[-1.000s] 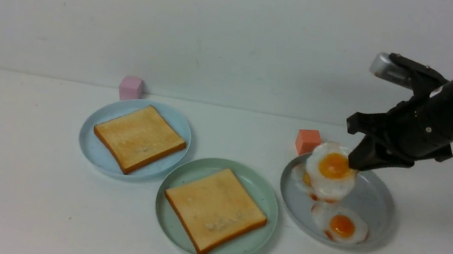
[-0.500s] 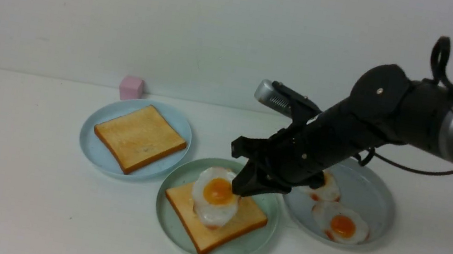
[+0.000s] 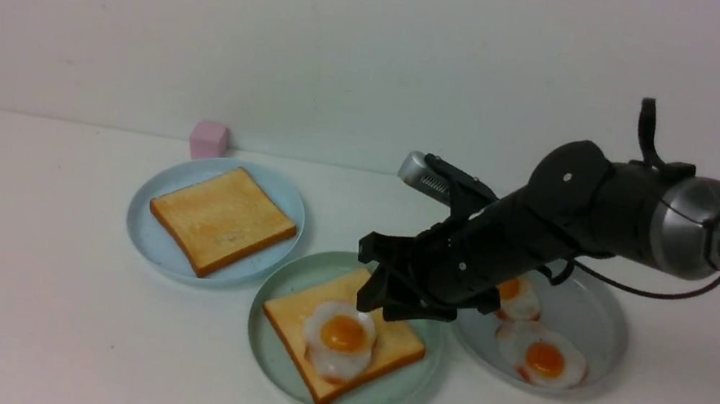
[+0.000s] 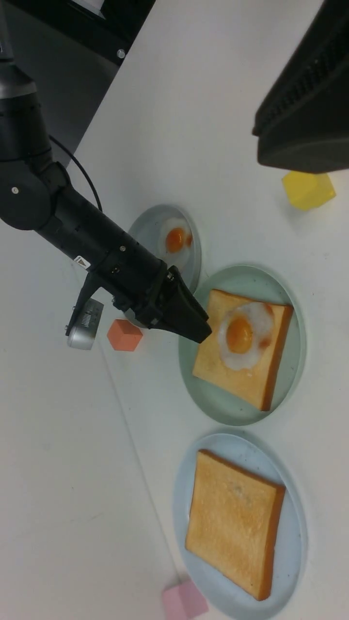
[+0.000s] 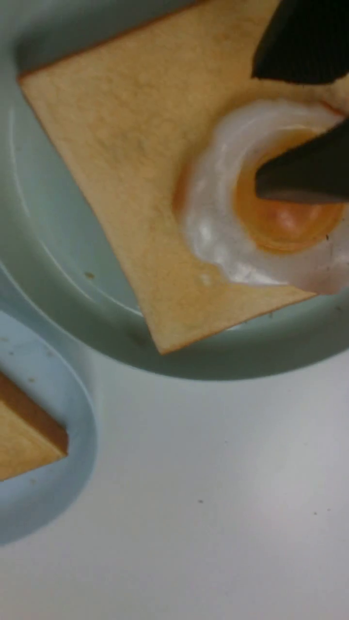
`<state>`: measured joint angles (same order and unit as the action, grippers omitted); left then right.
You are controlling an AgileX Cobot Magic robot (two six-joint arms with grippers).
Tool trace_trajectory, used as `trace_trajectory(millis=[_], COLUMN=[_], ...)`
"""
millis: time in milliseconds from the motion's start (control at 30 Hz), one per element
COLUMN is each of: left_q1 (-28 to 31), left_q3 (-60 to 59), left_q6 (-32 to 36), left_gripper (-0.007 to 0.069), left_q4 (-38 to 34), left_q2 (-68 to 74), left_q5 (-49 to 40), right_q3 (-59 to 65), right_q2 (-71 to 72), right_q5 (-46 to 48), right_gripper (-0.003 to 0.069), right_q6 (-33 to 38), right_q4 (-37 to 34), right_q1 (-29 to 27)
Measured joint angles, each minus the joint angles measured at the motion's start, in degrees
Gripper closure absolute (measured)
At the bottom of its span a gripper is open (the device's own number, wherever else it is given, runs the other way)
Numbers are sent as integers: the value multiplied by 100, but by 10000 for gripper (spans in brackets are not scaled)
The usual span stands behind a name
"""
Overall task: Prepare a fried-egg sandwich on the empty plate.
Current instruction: Use the right arm to place the fried egg on the slice of bread in the middle, then use the left arm to grab a slice of bread
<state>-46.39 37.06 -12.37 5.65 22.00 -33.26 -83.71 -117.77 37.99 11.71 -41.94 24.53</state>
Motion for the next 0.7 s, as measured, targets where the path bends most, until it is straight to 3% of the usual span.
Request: trace_trajectory(millis=[133, 267, 367, 567, 700], left_q1=[0, 0, 0, 83, 842], left_q3=[0, 0, 0, 208, 690], left_q6=[0, -131, -476, -1179, -1265], left_gripper=[627, 624, 624, 638, 638], left_q4=[10, 17, 124, 1135, 1451], left_q2=[0, 77, 358, 2160, 3502], left_q5=[0, -200, -460, -683, -387], right_q3=[0, 0, 0, 114, 582], right_q2=[138, 706, 1213, 2827, 3761], right_q5=[-46, 199, 603, 2126, 2554], right_gripper=[200, 206, 268, 559, 663], right_q6=[7, 15, -20, -717, -1246], right_q4=[196, 598, 1006, 2344, 2925], right_q1=[-12, -51, -51, -6, 105])
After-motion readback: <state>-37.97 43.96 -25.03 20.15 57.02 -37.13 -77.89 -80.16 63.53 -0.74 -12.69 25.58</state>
